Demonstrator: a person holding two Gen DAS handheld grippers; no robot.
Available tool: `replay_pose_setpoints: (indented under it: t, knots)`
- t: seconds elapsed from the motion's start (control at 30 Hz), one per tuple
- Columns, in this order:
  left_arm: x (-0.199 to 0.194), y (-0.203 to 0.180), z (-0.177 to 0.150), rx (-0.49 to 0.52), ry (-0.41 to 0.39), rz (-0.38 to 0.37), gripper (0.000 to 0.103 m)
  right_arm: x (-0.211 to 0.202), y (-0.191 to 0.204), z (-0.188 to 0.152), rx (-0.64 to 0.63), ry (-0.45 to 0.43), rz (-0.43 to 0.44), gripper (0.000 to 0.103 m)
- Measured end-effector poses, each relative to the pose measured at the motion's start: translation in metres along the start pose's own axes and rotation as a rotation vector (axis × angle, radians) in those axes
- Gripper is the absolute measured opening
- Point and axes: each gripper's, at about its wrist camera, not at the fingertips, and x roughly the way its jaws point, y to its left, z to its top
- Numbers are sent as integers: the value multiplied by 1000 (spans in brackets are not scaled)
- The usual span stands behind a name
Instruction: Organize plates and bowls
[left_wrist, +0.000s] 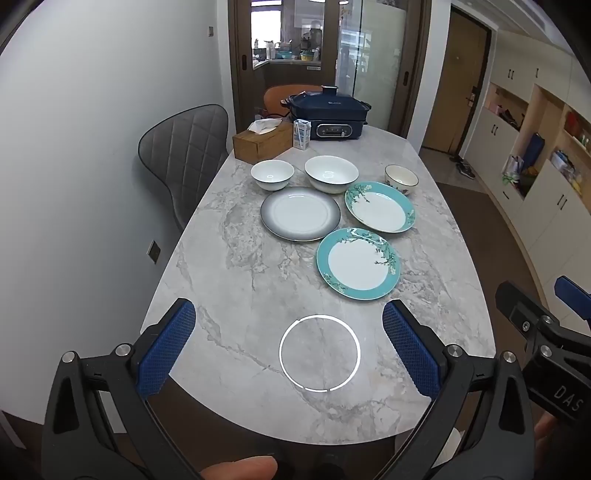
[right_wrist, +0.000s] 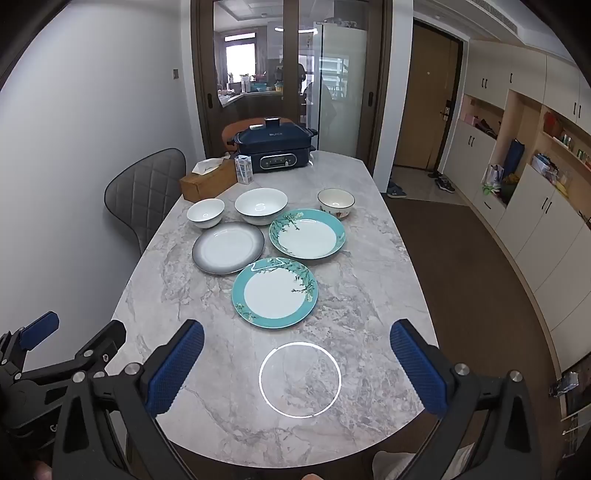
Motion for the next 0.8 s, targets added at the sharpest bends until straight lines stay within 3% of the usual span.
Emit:
replay_pose_setpoints:
  t: [0.8]
  knots:
    - [0,0,0,5,-2,6,103,2,0,1,-2,1,-3,103]
